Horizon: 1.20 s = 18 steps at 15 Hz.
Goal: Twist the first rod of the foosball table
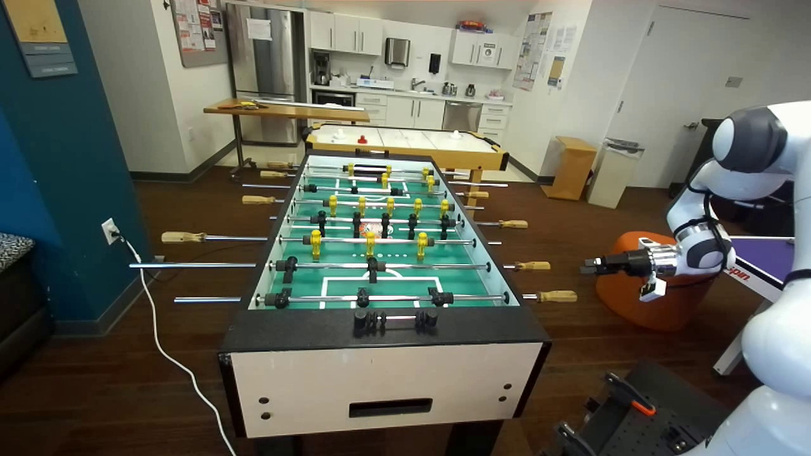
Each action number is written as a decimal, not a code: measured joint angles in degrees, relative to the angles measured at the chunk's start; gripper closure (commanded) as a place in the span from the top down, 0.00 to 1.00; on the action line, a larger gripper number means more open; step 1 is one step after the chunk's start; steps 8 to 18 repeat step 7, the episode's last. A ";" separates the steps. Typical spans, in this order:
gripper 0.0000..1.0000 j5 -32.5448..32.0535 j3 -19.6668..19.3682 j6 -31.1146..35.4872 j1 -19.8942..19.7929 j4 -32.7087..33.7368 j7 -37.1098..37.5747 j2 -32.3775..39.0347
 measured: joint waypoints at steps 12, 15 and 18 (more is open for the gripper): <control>1.00 -7.13 -0.21 11.21 6.75 -1.54 0.48 -7.21; 1.00 -7.13 -0.21 11.21 6.75 -1.54 0.48 -7.21; 1.00 -7.13 -0.21 11.21 6.75 -1.54 0.48 -7.21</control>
